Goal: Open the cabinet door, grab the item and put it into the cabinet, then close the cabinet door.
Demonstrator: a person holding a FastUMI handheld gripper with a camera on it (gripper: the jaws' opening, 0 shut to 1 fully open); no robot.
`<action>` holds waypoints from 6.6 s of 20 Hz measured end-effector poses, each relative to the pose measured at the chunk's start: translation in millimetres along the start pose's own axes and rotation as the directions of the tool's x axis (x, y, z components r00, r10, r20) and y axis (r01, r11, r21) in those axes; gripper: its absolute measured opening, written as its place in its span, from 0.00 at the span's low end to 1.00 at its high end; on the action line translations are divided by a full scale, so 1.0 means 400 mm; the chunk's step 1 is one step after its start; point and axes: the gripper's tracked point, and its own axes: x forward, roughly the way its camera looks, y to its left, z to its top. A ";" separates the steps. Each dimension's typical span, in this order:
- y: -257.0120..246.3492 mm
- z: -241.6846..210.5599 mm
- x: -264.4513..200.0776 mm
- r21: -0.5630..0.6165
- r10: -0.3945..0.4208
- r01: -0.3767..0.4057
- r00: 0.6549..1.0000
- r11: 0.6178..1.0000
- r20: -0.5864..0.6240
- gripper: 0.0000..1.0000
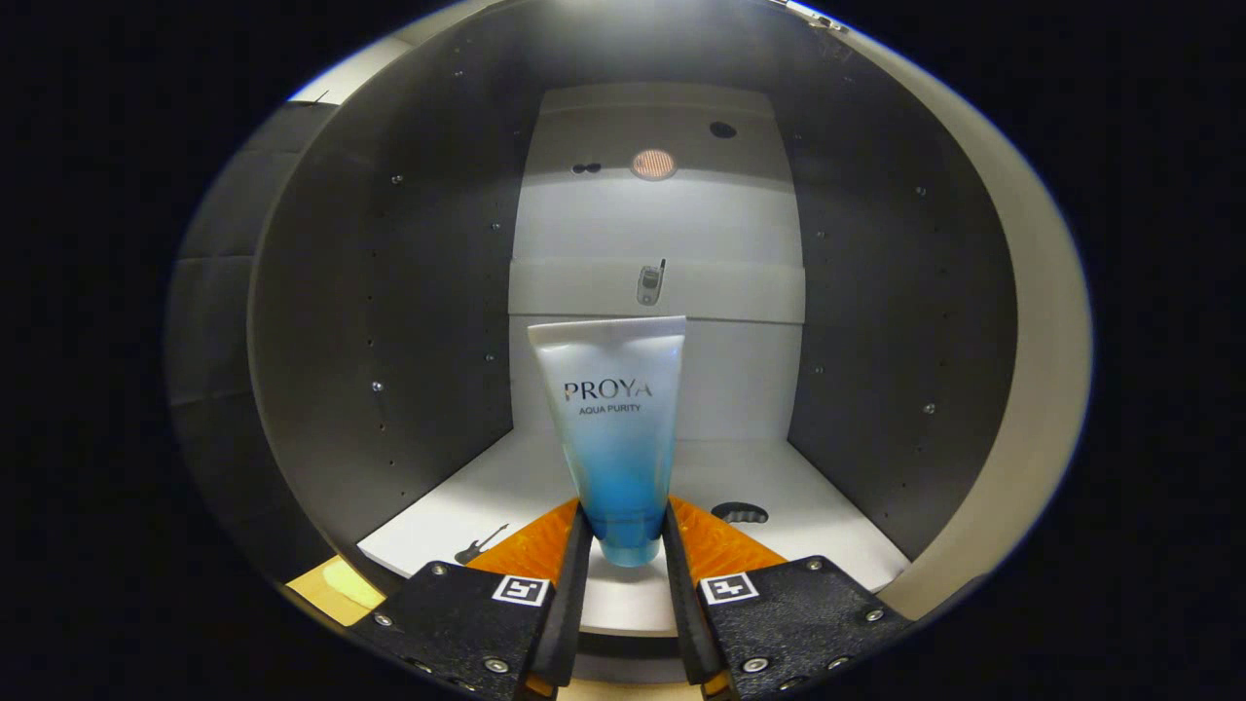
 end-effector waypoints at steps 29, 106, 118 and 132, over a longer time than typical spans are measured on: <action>0.096 0.085 -0.456 0.040 -0.035 0.032 0.997 0.999 0.067 0.93; 0.167 0.110 -0.881 0.058 -0.049 0.046 0.997 0.997 0.054 0.92; 0.192 0.064 -0.723 0.035 0.014 -0.016 0.999 0.999 0.047 0.92; 0.257 0.028 -0.700 0.023 0.059 -0.060 0.996 0.998 0.072 0.92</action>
